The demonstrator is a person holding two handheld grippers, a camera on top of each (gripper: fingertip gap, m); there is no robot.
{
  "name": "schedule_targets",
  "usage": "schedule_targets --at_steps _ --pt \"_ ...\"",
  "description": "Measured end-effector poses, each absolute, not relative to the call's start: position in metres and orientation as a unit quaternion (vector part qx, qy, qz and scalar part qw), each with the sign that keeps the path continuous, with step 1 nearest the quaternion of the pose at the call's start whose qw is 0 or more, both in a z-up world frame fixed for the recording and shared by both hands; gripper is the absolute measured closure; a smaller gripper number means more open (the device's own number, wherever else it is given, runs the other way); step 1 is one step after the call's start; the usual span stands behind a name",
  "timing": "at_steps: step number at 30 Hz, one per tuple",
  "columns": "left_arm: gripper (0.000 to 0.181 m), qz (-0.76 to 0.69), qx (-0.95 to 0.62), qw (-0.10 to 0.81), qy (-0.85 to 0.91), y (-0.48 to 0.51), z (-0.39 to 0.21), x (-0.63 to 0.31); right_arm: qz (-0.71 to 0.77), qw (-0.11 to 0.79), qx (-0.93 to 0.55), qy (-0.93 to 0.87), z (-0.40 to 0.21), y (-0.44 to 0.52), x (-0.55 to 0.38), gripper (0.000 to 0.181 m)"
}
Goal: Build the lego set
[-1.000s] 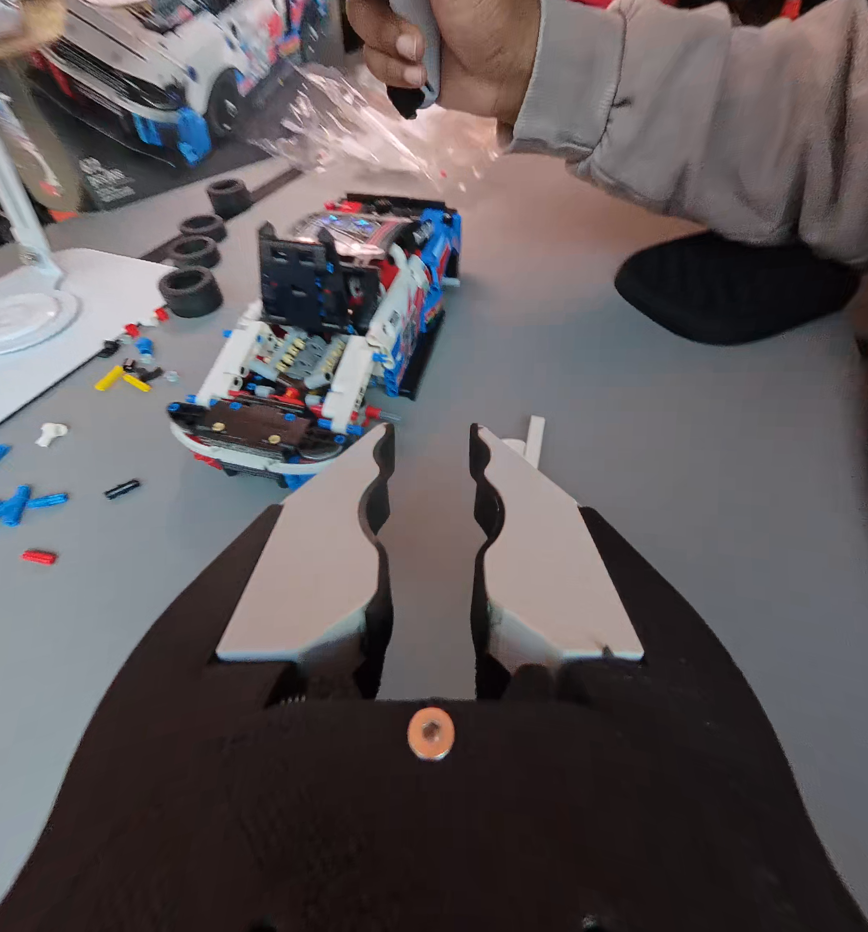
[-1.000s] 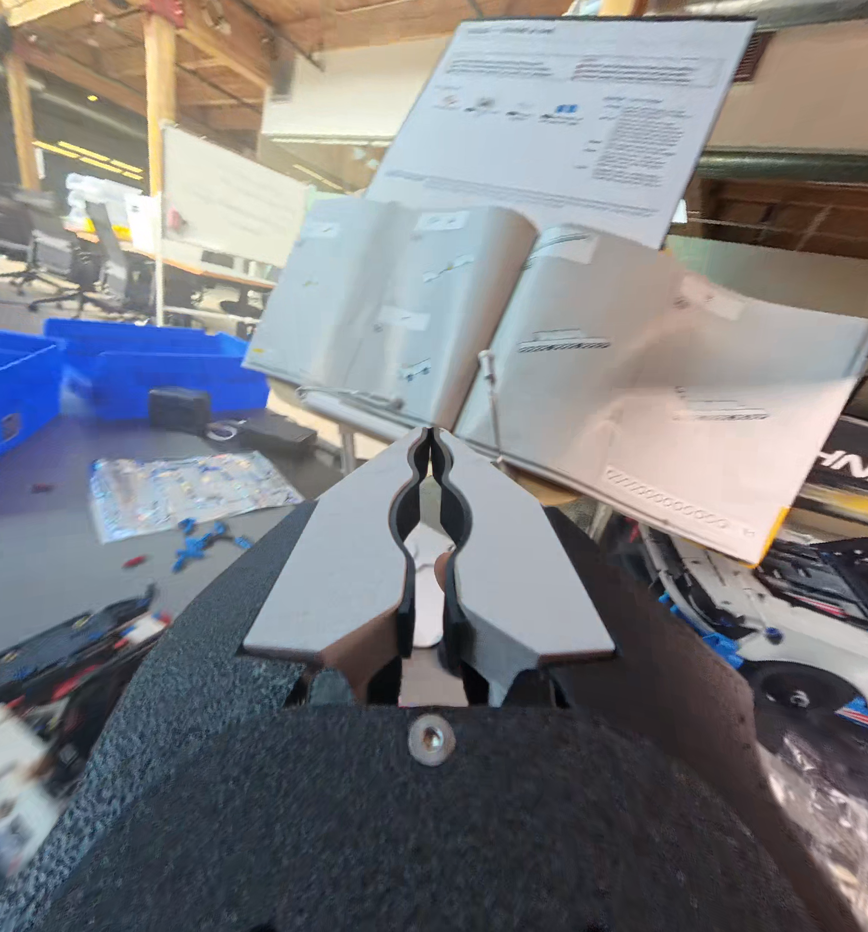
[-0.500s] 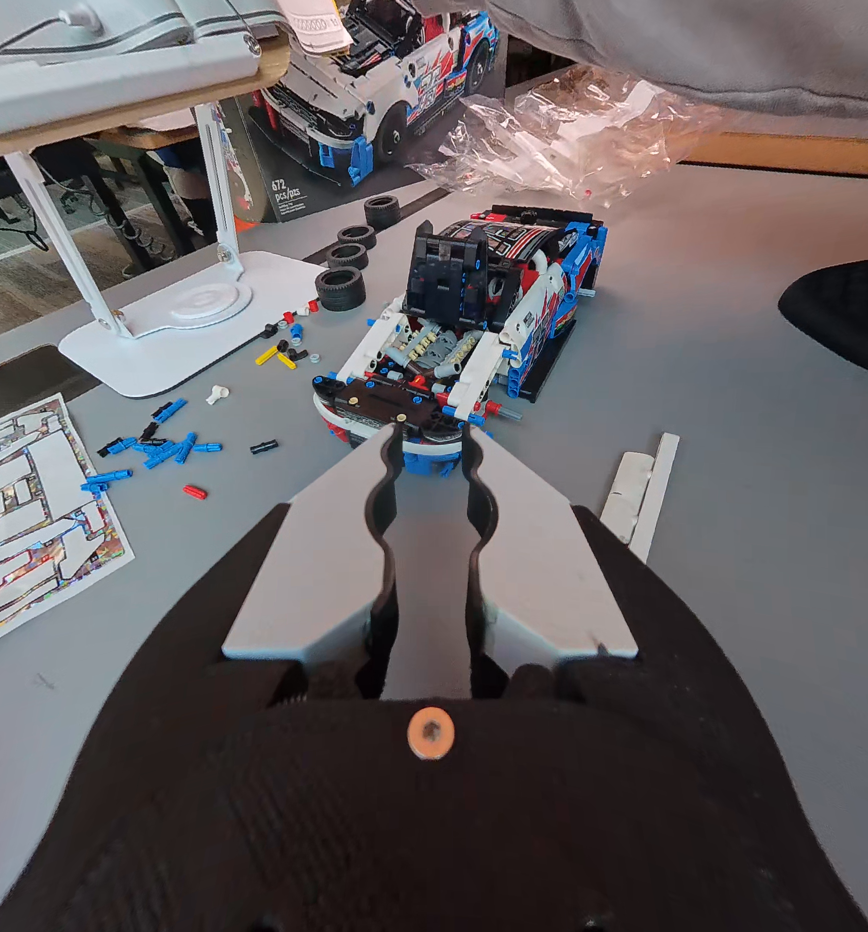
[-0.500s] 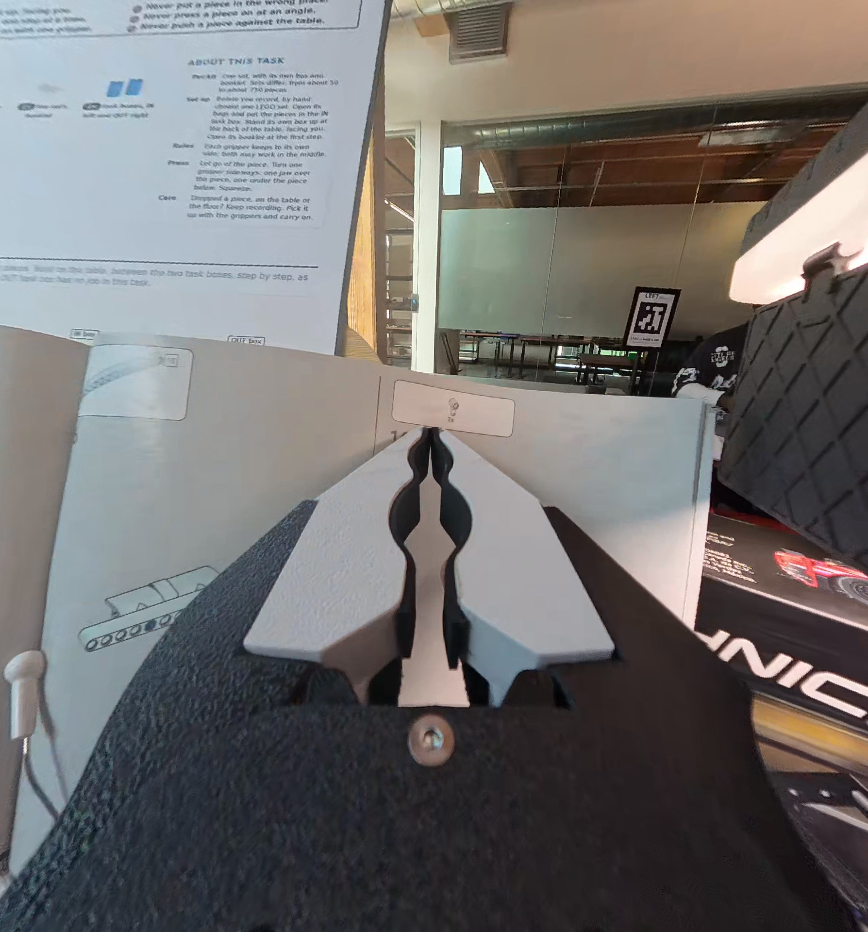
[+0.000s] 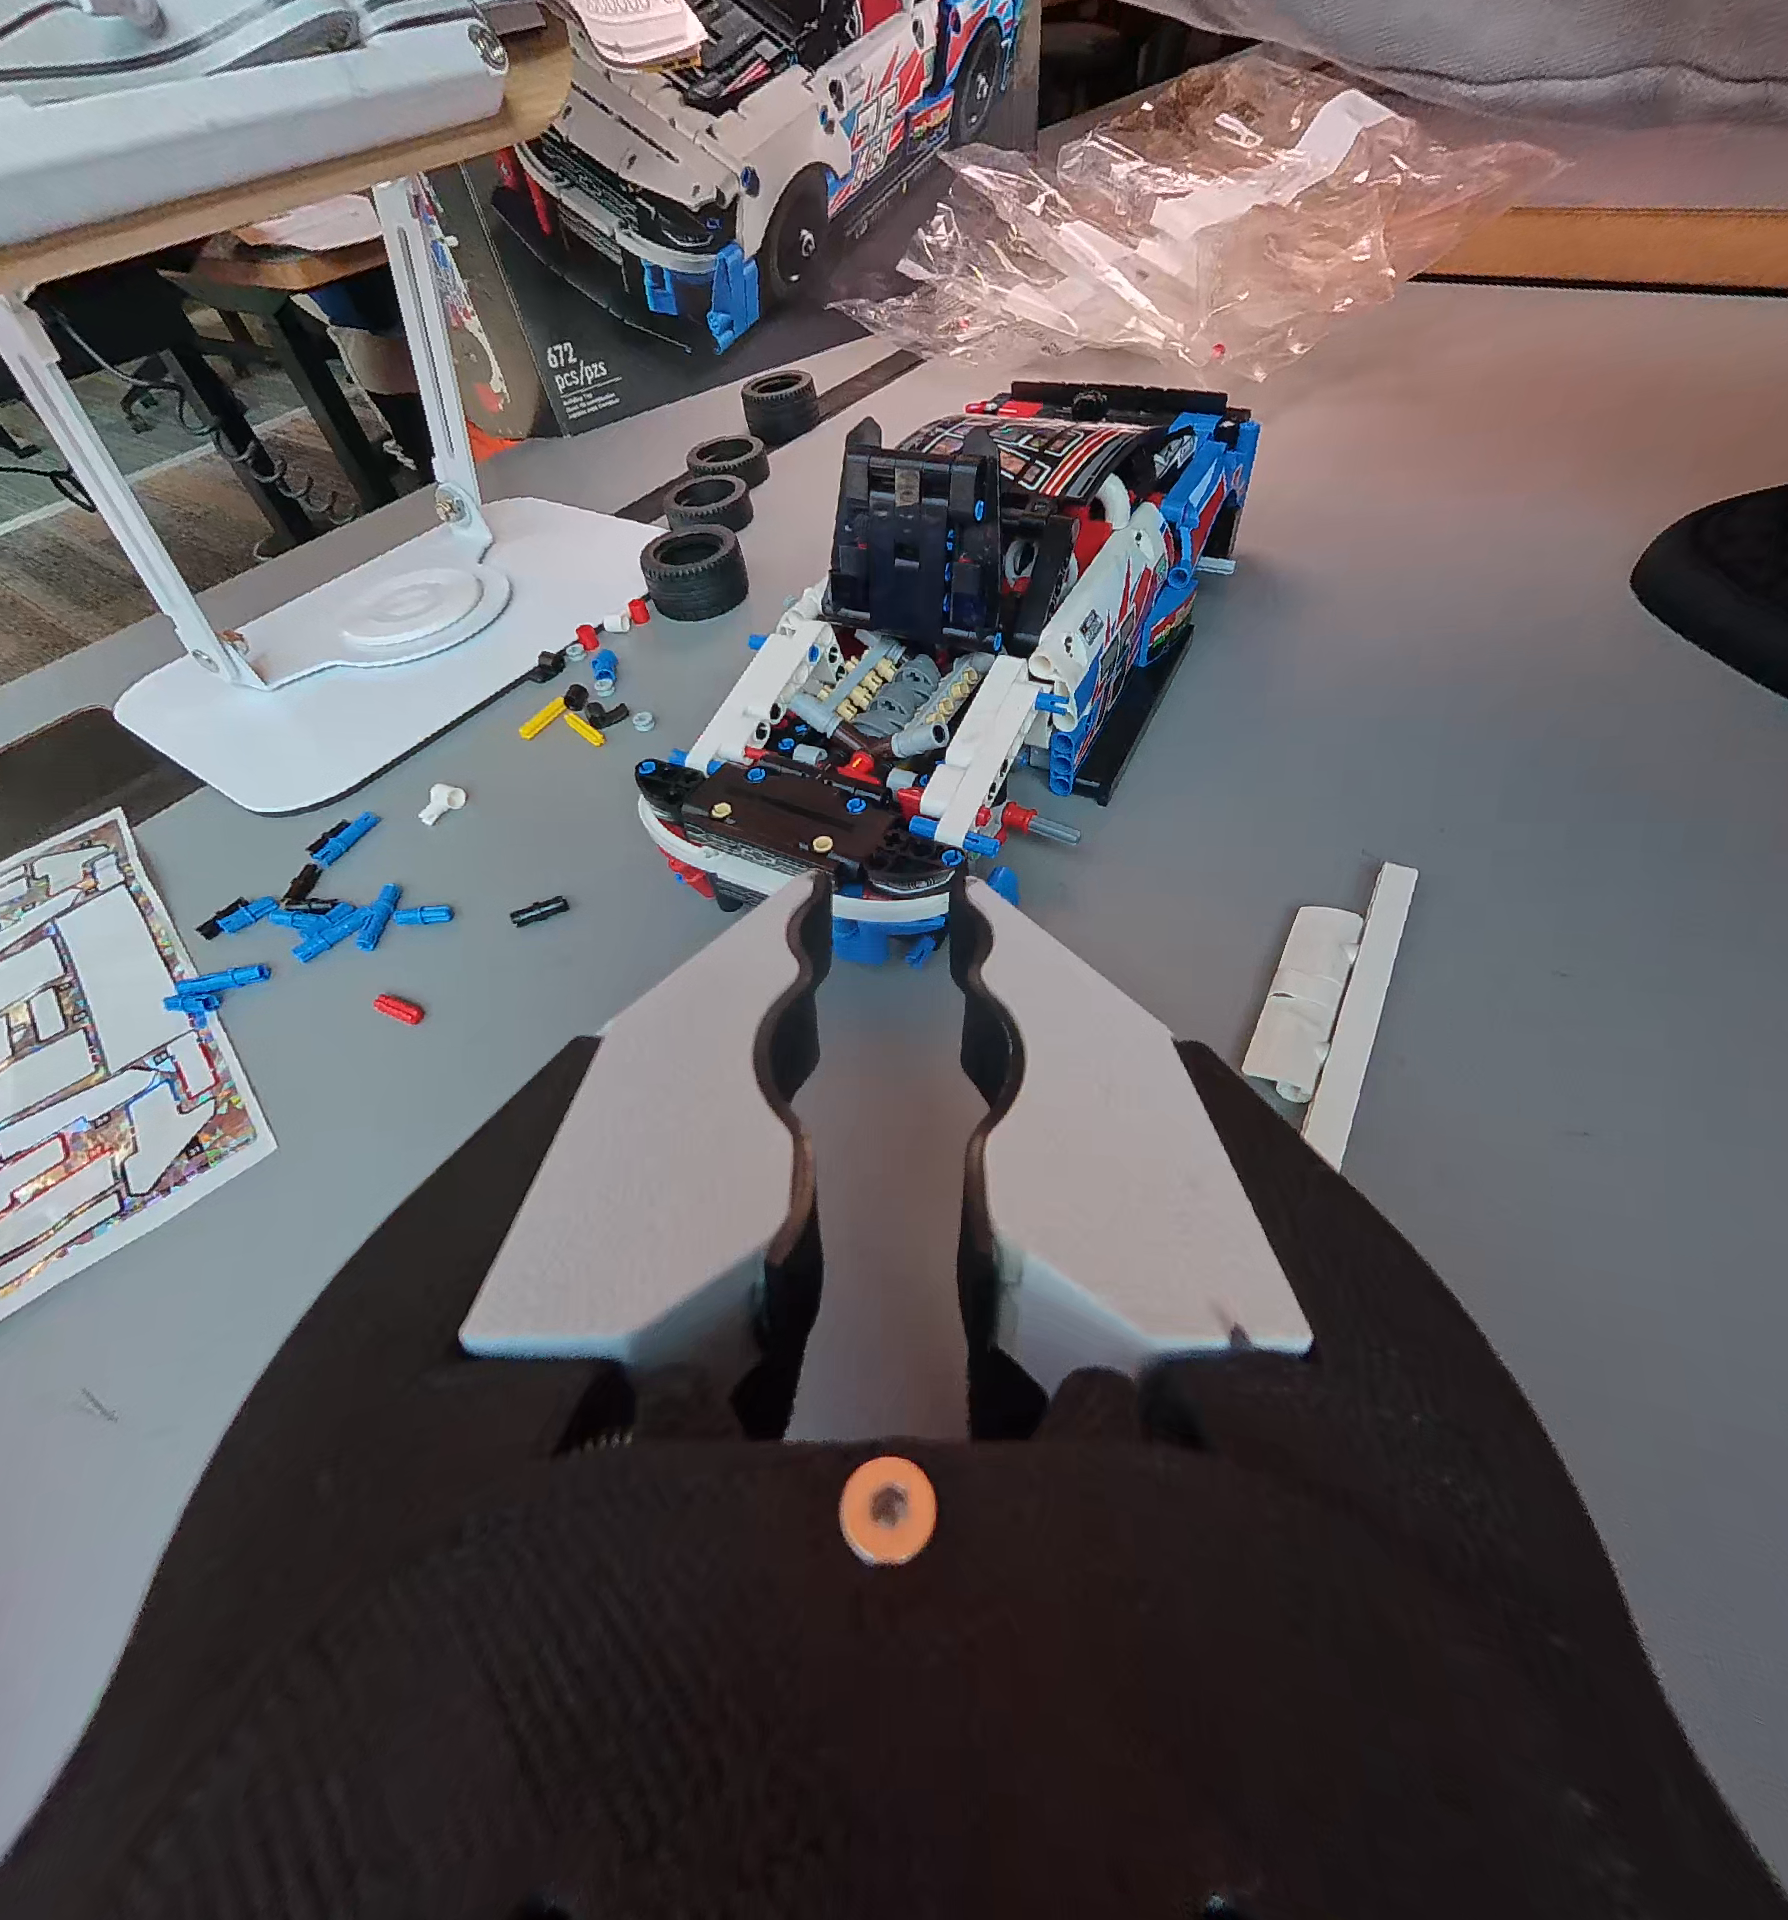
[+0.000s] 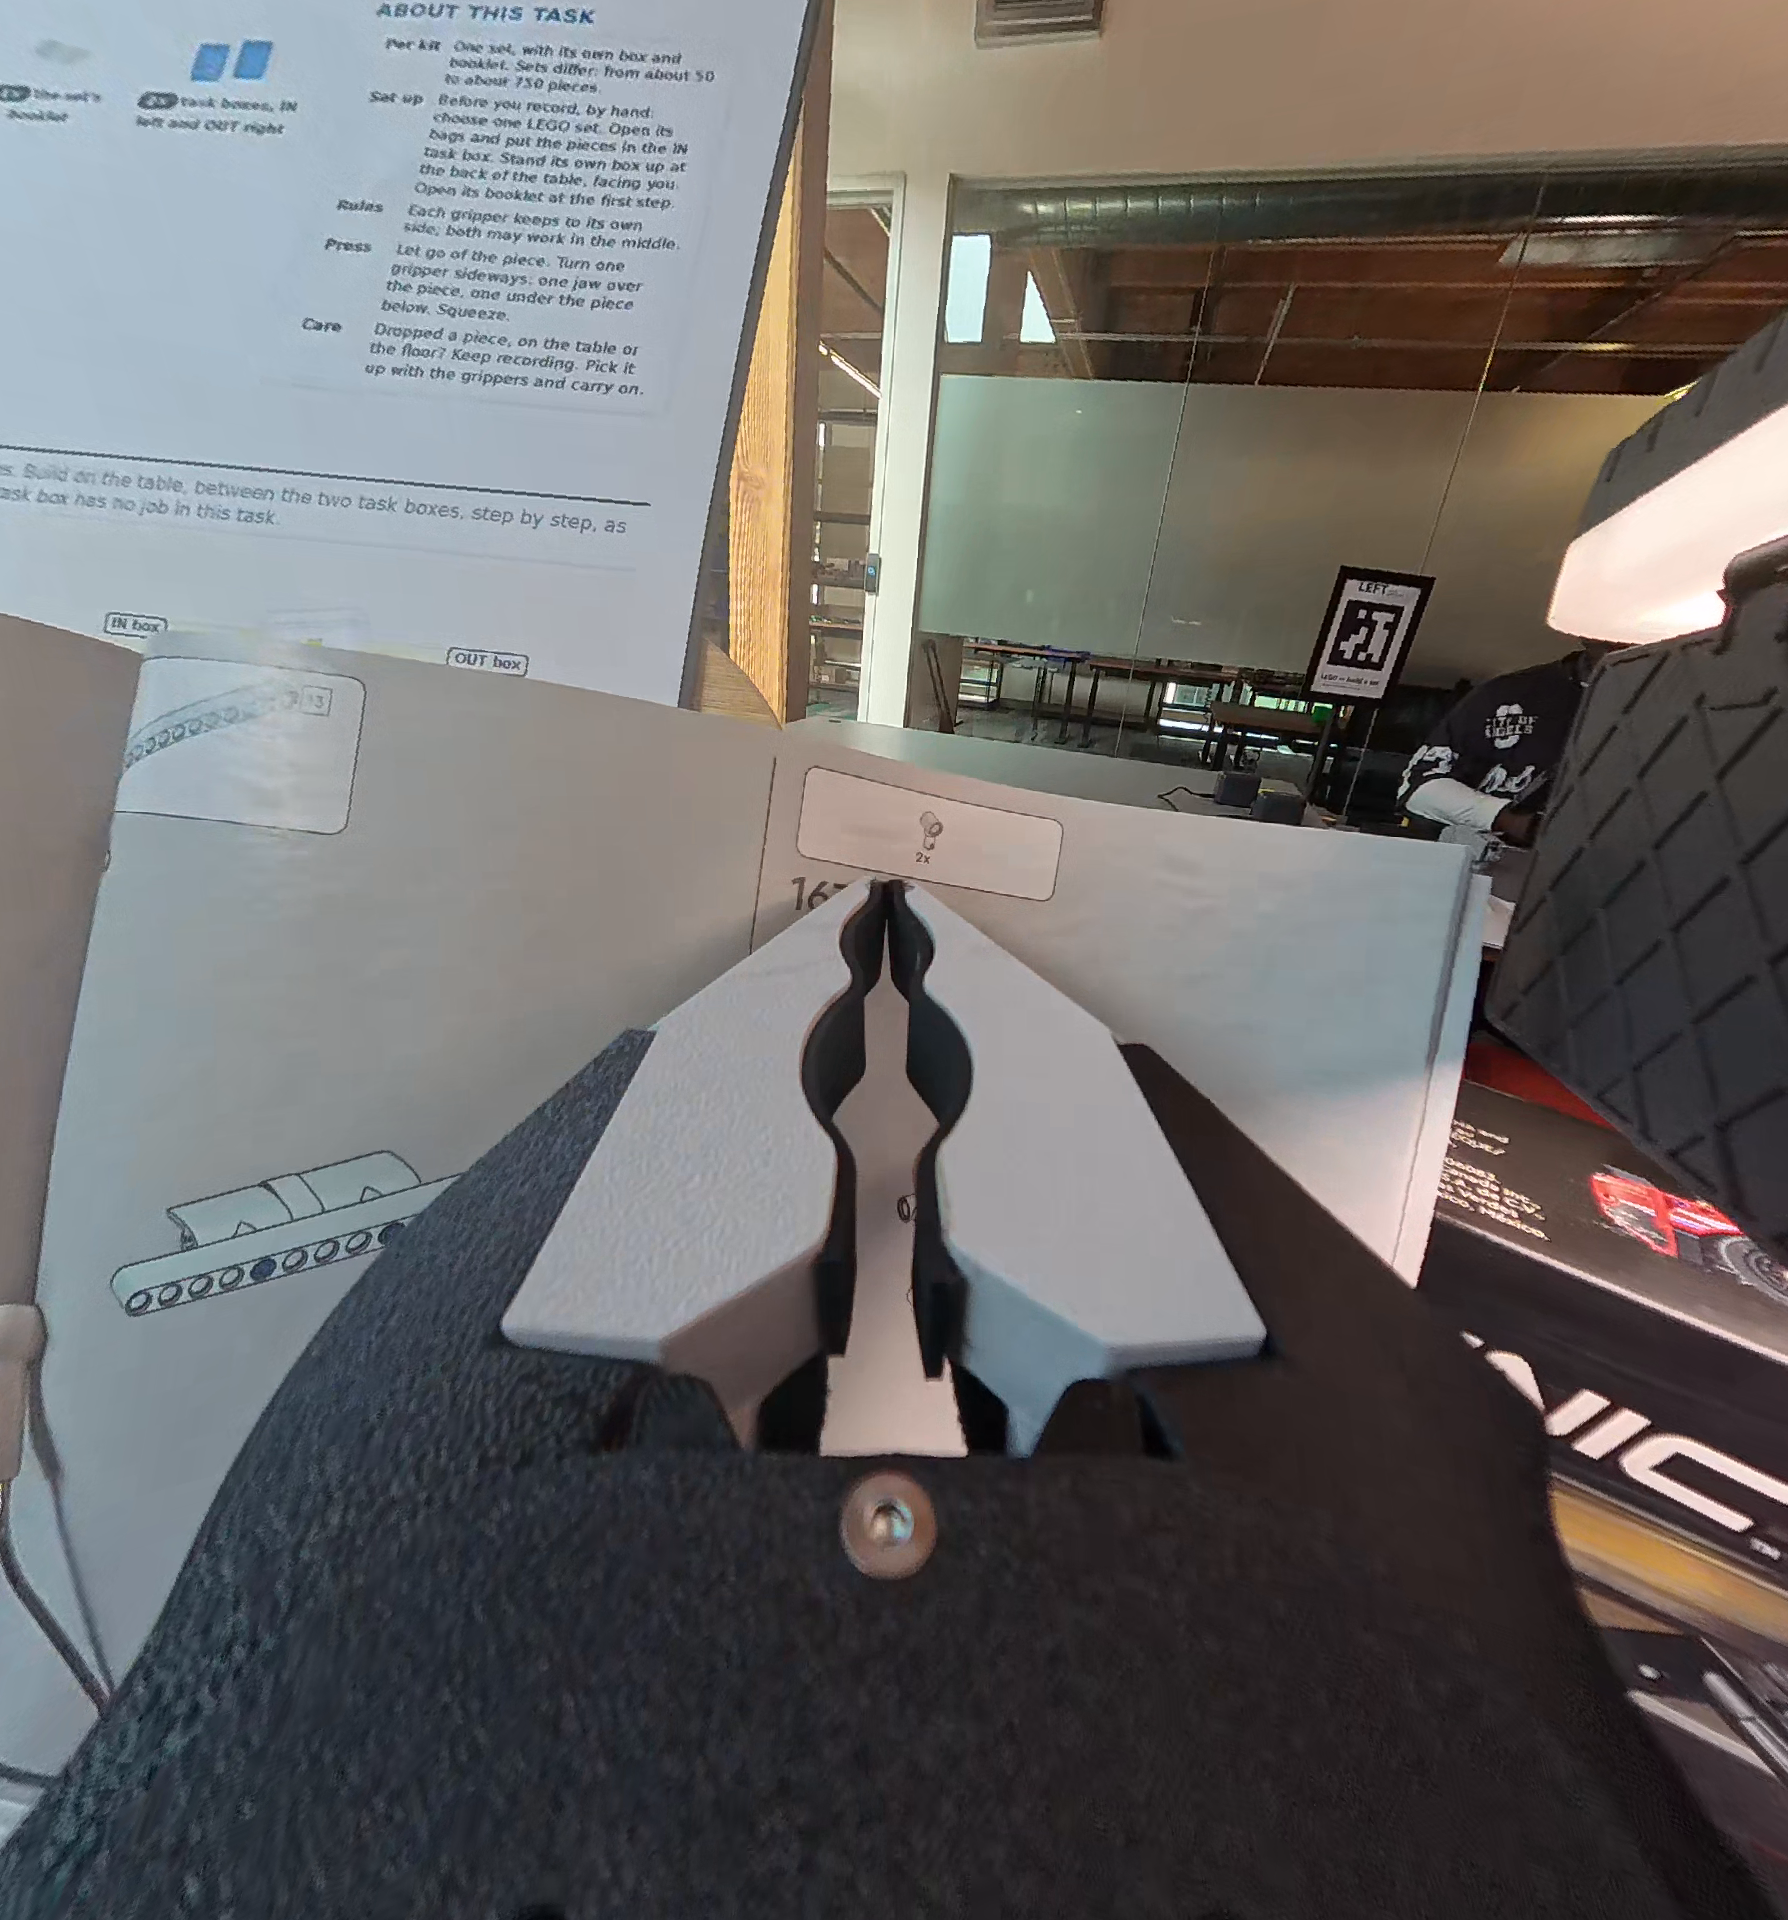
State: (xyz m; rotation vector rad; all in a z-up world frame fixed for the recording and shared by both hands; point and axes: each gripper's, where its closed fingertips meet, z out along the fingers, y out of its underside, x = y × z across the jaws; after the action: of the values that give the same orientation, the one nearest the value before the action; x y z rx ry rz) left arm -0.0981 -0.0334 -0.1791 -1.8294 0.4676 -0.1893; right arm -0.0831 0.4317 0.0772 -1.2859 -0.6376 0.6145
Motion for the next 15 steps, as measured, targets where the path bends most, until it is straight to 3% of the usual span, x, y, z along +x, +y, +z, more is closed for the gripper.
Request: schedule_targets --at_steps 15 --pt "0.161 -0.069 -0.789 0.575 0.204 -0.032 -0.184 -0.099 0.273 0.702 -0.578 -0.314 0.062 0.415 -0.076 0.181"
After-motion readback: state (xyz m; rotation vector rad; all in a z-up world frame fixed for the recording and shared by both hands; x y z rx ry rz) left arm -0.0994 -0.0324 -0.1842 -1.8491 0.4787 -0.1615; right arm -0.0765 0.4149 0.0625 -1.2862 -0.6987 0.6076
